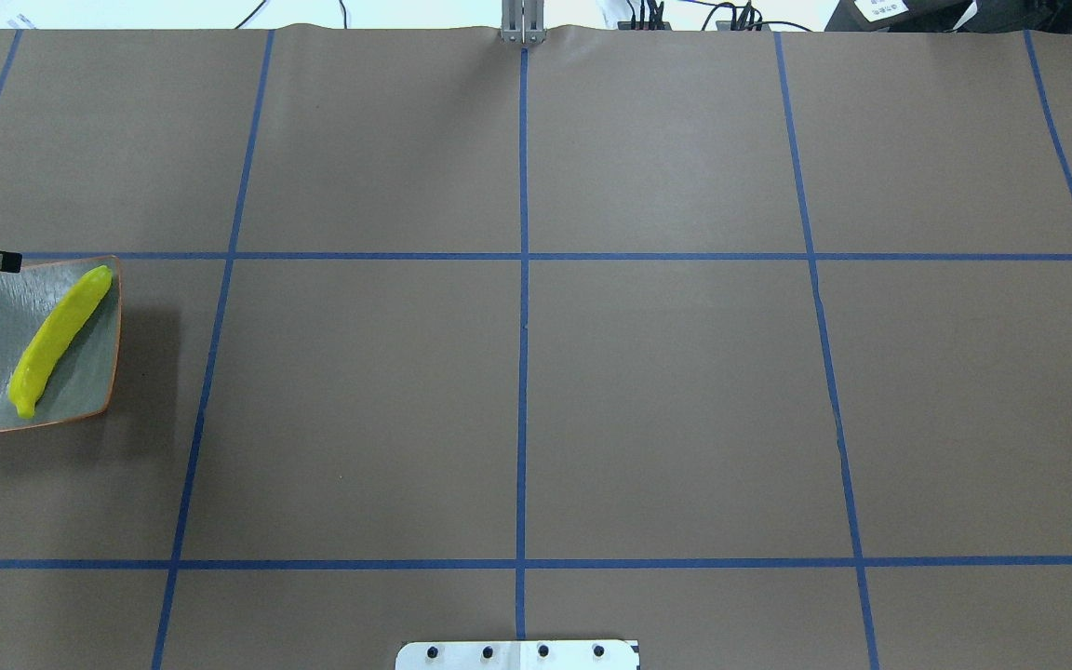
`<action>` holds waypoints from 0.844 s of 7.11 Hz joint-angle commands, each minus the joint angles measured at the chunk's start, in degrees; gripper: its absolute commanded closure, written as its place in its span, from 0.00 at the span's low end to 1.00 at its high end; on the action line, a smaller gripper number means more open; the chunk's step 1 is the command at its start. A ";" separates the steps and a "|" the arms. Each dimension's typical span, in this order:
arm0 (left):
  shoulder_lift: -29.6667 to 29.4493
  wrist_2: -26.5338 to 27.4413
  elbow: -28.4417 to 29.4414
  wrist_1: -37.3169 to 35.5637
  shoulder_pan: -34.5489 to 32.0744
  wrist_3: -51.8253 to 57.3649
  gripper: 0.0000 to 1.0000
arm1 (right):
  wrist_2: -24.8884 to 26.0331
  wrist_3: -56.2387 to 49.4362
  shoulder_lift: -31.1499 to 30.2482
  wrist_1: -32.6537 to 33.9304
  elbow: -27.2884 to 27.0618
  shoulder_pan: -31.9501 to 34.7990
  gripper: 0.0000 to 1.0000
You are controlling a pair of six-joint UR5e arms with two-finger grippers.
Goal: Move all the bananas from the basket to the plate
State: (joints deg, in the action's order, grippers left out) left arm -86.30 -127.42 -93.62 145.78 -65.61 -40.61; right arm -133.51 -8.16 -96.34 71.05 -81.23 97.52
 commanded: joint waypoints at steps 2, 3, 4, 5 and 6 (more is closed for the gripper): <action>-0.01 -0.29 0.02 1.17 -0.04 0.00 0.00 | 1.68 8.58 0.62 -0.12 1.69 -2.84 0.06; -0.10 -0.29 0.02 1.17 0.04 0.00 0.00 | 2.46 9.56 0.28 -0.99 1.69 -3.64 0.06; -0.10 -0.29 -0.07 1.17 -0.04 -0.09 0.00 | 3.34 11.83 -0.08 -2.56 2.04 -5.22 0.06; -0.19 -0.29 -0.07 1.17 0.04 -0.09 0.00 | 6.13 12.03 -0.69 -5.71 4.13 -6.19 0.06; -0.36 -0.29 -0.07 1.26 0.04 -0.09 0.00 | 7.03 12.20 -0.87 -8.01 5.72 -6.29 0.06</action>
State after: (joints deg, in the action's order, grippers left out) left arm -86.50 -127.70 -93.68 146.97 -65.59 -40.68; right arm -128.15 3.56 -96.84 65.96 -77.42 91.81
